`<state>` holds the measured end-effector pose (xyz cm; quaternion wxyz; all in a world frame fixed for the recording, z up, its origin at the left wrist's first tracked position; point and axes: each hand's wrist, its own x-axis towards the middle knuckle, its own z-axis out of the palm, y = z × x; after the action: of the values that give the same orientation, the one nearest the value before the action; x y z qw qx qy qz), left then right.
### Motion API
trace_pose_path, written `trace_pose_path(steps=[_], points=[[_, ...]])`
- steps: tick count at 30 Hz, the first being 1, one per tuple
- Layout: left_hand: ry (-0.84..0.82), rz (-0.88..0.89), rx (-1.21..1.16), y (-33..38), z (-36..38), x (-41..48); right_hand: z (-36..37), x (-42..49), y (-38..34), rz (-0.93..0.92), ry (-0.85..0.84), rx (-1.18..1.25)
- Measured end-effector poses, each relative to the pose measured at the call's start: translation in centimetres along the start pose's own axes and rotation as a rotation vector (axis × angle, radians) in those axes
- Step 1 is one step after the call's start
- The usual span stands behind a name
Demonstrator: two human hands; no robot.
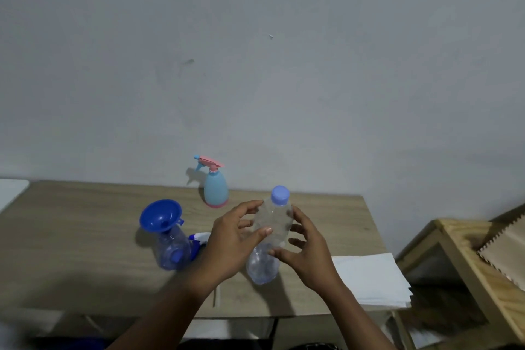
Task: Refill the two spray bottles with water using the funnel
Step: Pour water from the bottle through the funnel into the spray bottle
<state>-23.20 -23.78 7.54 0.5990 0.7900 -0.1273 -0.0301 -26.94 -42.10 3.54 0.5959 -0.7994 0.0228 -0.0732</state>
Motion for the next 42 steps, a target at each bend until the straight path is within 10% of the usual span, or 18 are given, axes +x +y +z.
trace_pose_path(steps=[19, 33, 42], points=[[-0.308, 0.140, 0.223, 5.9, -2.6, 4.3, 0.1, 0.7, -0.2, -0.011, -0.048, -0.058], [0.103, 0.143, 0.157, 5.4, 0.1, 2.9, 0.2, 0.5, -0.2, -0.010, -0.044, -0.089], [-0.227, 0.079, 0.045, 6.2, -2.3, 4.1, -0.2, 1.2, 0.1, -0.005, -0.093, -0.076]])
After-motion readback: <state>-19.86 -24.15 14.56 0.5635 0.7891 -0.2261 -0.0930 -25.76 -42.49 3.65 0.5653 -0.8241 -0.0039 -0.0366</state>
